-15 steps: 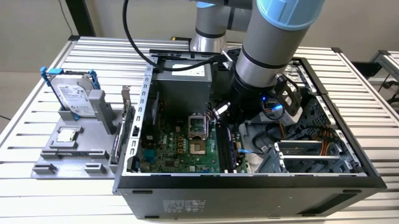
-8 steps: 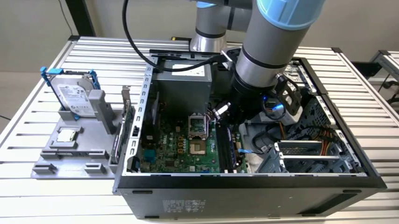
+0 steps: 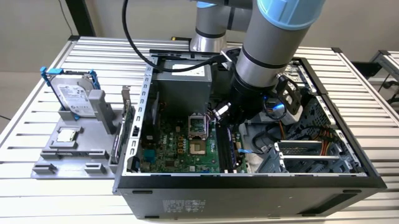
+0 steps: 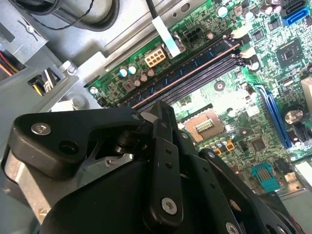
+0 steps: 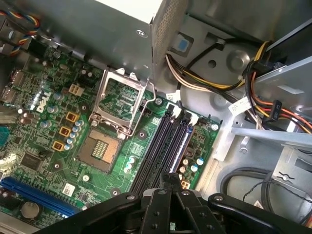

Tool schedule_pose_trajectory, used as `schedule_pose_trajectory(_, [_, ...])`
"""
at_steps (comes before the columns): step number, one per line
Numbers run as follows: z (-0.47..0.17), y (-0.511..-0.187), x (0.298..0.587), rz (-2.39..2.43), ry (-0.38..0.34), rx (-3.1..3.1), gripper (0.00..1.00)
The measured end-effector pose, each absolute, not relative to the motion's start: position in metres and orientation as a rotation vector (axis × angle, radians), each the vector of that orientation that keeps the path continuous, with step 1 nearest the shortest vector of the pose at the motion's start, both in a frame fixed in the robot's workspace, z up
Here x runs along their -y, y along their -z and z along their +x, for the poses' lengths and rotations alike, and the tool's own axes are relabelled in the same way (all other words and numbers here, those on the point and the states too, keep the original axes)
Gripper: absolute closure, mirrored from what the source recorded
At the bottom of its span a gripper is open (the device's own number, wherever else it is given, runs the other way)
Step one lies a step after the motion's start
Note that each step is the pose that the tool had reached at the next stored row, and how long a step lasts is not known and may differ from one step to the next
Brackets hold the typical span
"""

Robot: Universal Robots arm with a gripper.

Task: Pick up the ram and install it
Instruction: 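Press down the ram until it locks into place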

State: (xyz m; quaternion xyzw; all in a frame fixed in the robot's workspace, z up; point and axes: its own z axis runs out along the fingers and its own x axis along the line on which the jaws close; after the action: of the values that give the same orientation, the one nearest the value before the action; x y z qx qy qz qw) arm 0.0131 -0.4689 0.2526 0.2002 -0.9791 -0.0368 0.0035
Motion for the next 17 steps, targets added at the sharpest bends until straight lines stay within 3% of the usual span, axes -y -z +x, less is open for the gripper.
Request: schedule_pose_trajectory(17, [0.0131, -0.2526, 0.4689, 0.661, 0.115, 3.061, 1.0])
